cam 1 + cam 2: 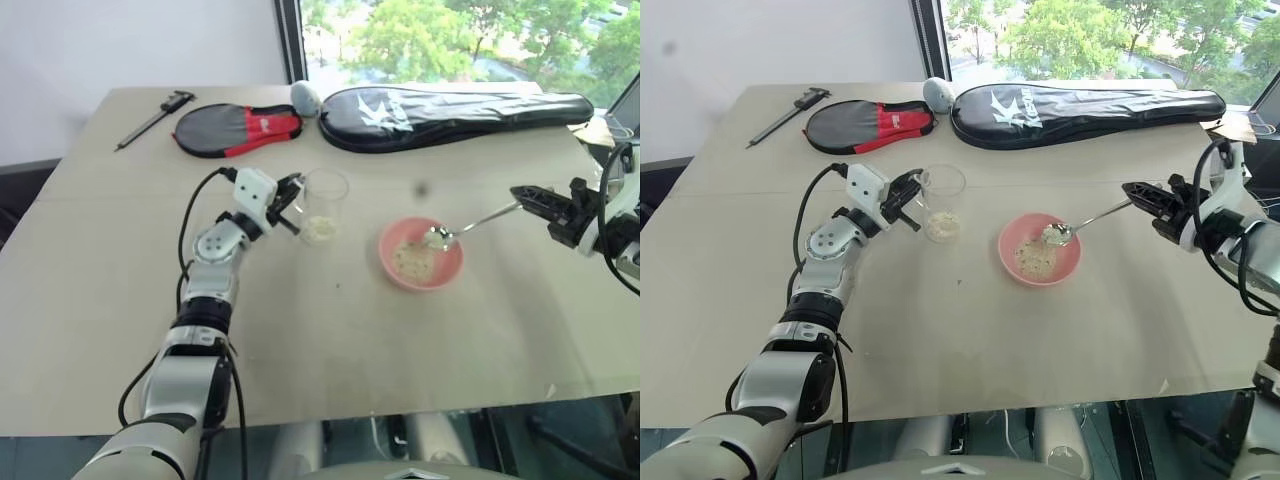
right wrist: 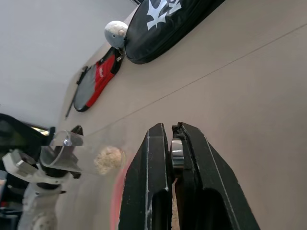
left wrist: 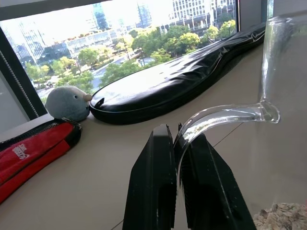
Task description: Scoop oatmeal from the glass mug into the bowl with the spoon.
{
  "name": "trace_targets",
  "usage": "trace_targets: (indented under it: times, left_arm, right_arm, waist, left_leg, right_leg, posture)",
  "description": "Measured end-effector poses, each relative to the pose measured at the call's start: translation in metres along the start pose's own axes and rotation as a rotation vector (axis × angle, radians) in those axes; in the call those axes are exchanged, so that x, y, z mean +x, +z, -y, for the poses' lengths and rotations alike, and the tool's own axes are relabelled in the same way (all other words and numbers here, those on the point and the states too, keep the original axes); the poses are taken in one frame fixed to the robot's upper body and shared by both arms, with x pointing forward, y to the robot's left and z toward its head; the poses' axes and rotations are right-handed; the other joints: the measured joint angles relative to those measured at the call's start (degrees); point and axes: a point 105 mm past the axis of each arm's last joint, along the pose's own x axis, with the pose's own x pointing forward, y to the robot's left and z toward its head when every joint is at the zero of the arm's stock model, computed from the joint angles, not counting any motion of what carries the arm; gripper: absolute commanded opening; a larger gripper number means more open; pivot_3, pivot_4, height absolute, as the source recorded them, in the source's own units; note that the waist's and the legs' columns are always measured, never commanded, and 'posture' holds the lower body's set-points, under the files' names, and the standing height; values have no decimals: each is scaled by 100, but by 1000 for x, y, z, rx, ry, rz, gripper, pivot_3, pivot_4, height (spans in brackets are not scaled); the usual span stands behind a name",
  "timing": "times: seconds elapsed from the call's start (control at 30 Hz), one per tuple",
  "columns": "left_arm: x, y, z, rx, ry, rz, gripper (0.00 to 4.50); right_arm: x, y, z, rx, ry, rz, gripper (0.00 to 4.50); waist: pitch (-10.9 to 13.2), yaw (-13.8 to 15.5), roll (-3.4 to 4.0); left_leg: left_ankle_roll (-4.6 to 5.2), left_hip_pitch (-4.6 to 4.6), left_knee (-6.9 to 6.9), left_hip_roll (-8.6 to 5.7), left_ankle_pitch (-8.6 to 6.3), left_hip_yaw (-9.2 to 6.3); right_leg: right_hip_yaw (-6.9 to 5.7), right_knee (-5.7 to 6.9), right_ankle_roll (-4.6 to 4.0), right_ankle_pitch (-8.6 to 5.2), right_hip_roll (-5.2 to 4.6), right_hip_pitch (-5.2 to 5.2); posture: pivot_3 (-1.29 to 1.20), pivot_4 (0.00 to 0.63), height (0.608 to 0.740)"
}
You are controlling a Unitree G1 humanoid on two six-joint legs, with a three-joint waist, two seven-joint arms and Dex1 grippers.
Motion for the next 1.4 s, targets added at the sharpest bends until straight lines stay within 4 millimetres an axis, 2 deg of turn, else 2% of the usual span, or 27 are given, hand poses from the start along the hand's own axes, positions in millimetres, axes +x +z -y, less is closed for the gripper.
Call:
trace_targets:
  times: [0.07,0.17,0.3,0.43,0.53,0.67,0.77,0.83,0.87,0.97,1.1,1.4]
  left_arm:
    - [0,1,1,4,-3,3,32]
    - [0,1,1,5,-2,6,32]
    - [0,1,7,-12,12,16,32]
    - [-2,-2,10,-54,41,13,32]
    - [-2,-4,11,-86,59,5,32]
    - [-2,-4,15,-102,62,1,32]
    - [-4,-4,19,-121,60,7,32]
    - [-7,-3,22,-127,59,17,32]
    - [-8,-4,25,-140,59,23,32]
    - [-7,-3,31,-153,56,32,32]
    - [-8,-3,36,-165,61,38,32]
    - [-9,-4,34,-162,71,35,32]
  right_arm:
    - [3,-3,-9,-125,5,-24,0]
    - [7,0,-27,-224,65,-14,0]
    - [7,2,-52,-528,96,-47,0]
    - [8,-14,-59,-793,109,-143,0]
    - [8,-17,-61,-902,136,-166,0]
    - [17,-14,-63,-793,188,-126,0]
    - [24,6,-72,-668,217,-40,0]
    - [28,20,-88,-608,260,26,0]
    - [33,29,-102,-552,305,73,0]
    - [43,34,-125,-448,390,110,0]
    - [58,26,-144,-335,462,94,0]
    - [77,0,-145,-329,446,-12,0]
  waist:
    - [0,6,0]
    - [0,9,1]
    - [-1,37,1]
    - [-2,68,-2]
    - [-3,92,-3]
    - [-4,132,-5]
    - [-3,144,-3]
    - [-3,135,-3]
    - [-4,122,-2]
    - [-4,131,-2]
    - [-4,153,-2]
    - [-5,131,0]
  left_leg:
    - [0,-1,0,0,0,-1]
    - [0,-3,1,-1,0,1]
    - [0,-8,0,-1,0,-7]
    - [0,-14,1,-1,0,-6]
    - [0,-13,2,-2,0,-4]
    - [-1,-9,5,-2,0,1]
    - [-1,-9,5,-3,1,2]
    - [-2,-8,5,-1,1,1]
    - [-2,-7,4,-1,1,2]
    - [-2,-9,3,0,1,-1]
    - [-2,-13,4,-1,1,-2]
    - [-1,-10,4,-1,1,-1]
  right_leg:
    - [-1,-3,0,0,0,0]
    - [0,-7,1,1,-1,0]
    - [-7,-17,2,1,-2,0]
    - [-9,-31,2,1,-3,1]
    - [-9,-36,7,4,-4,5]
    - [-5,-35,10,7,-3,7]
    - [-4,-32,10,8,-2,5]
    - [-4,-32,10,8,-1,5]
    - [-2,-31,10,8,0,5]
    - [-5,-27,9,8,2,3]
    - [-7,-28,10,9,-2,4]
    - [-8,-24,10,9,-3,3]
  posture:
    - [0,150,740]
    - [0,150,740]
    - [0,150,740]
    - [0,150,740]
    - [0,150,740]
    - [0,150,740]
    - [0,150,740]
    - [0,150,740]
    - [0,150,740]
    - [0,150,740]
    - [0,150,740]
    - [0,150,740]
